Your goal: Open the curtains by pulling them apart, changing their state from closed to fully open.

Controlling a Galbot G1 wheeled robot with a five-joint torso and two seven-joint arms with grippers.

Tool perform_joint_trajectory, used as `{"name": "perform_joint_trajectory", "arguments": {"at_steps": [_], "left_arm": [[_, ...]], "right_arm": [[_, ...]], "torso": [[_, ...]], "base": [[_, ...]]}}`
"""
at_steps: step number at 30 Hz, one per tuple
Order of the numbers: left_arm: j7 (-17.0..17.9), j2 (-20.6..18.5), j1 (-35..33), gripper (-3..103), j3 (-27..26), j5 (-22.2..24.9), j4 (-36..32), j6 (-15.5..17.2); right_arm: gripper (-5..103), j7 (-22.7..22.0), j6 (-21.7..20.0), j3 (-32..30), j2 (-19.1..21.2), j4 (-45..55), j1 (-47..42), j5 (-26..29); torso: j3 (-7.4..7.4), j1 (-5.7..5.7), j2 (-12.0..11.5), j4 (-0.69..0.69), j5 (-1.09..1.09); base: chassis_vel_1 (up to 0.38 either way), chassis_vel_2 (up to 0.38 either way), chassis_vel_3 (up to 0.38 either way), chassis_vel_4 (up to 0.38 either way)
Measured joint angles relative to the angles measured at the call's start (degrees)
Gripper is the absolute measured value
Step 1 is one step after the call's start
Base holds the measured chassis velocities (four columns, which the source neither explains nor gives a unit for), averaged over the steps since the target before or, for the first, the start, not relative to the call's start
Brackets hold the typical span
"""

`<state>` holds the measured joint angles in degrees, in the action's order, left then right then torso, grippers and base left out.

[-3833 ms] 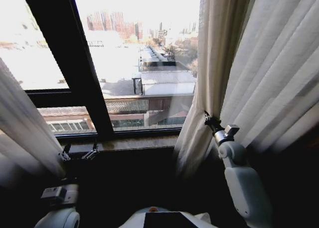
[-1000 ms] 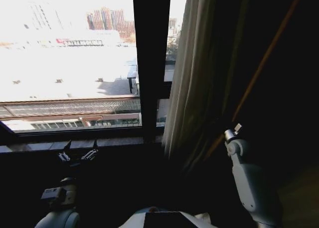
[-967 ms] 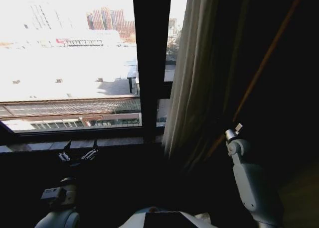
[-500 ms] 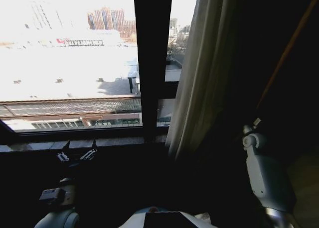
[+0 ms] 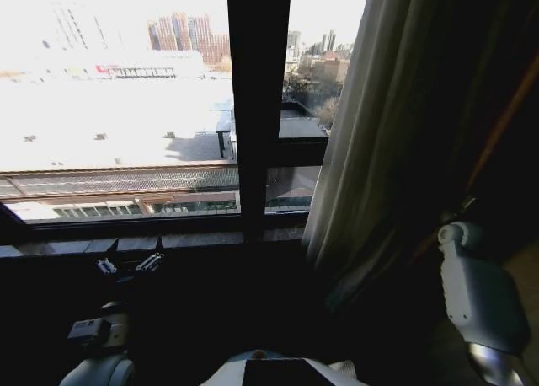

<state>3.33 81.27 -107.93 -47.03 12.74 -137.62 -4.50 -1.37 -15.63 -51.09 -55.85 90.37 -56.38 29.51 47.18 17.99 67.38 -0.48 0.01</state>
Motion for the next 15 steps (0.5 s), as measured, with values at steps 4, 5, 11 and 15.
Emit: {"name": "perform_joint_trajectory", "arguments": {"at_steps": [4,5,11,15], "left_arm": [[0.0,0.0,0.0,100,-0.1,0.0,-0.2,0.0],[0.0,0.0,-0.1,100,-0.2,0.0,-0.2,0.0],[0.0,0.1,-0.3,100,-0.2,-0.1,-0.3,-0.1],[0.0,0.2,-0.3,100,-0.1,-0.3,-0.4,-0.1]], "right_arm": [[21,0.3,-0.3,2.2,-2.0,4.5,-2.4,0.1],[27,0.4,-0.4,2.9,-2.8,6.3,-3.3,0.1],[48,1.1,-1.5,6.0,-5.9,15.4,-8.8,0.5],[59,1.2,-1.8,8.3,-7.6,21.9,-13.5,0.9]], "torso": [[0.00,0.00,0.0,0.04,-0.01],[0.00,0.00,0.0,0.03,-0.02],[0.00,0.00,0.0,0.04,-0.02],[0.00,0.00,0.0,0.03,-0.02]], "base": [[0.000,0.000,0.000,0.000],[0.000,0.000,0.000,0.000],[0.000,0.000,0.000,0.000],[0.000,0.000,0.000,0.000]]}}
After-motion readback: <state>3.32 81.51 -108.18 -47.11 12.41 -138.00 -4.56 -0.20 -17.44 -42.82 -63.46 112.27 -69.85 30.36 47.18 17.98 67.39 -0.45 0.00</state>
